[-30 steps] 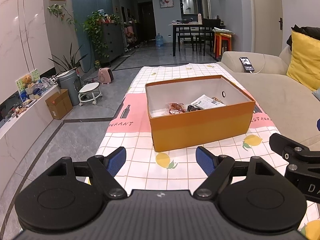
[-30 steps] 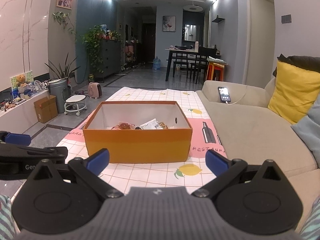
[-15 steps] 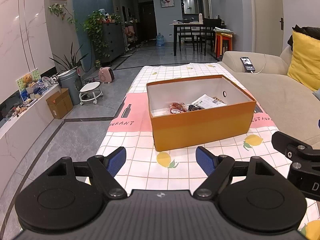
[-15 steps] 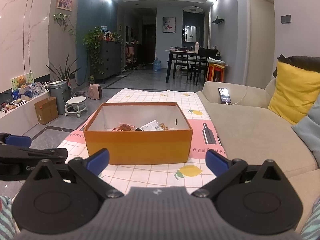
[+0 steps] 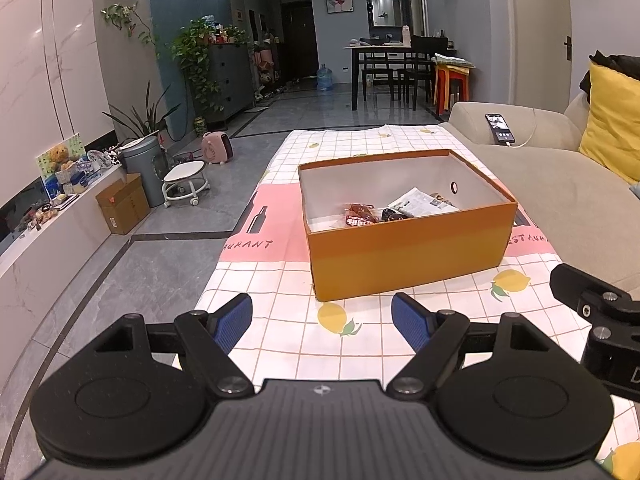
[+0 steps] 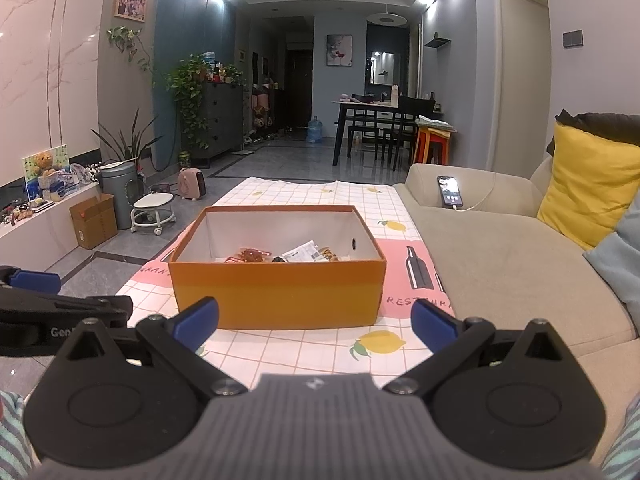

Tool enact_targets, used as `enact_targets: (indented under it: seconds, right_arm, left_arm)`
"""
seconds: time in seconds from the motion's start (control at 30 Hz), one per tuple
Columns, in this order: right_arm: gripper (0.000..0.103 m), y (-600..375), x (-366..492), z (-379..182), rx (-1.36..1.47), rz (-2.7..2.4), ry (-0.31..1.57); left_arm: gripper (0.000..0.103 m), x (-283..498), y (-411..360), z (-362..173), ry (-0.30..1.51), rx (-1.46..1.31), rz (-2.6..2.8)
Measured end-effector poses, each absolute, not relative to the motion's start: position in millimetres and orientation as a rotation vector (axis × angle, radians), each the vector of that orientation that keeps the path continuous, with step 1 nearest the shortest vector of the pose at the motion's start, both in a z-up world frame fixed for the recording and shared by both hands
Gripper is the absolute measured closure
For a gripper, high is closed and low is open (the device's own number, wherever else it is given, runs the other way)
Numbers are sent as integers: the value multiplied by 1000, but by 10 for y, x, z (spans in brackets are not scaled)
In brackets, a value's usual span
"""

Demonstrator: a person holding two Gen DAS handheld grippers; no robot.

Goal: Organize snacks

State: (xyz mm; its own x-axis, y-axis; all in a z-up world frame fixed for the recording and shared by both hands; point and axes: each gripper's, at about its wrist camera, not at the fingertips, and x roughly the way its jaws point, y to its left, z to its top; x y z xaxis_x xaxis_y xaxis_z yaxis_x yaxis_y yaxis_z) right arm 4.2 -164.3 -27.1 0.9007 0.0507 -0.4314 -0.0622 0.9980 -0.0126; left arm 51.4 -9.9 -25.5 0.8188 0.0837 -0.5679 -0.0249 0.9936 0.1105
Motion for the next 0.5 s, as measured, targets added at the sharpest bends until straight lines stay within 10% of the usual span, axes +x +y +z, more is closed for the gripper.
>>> enact_targets:
  seconds: [0.5]
  right_arm:
    - [4,-1651,56,-296,-30,67,457]
  left_arm:
    - [10,526,-95,-251,627,82,64]
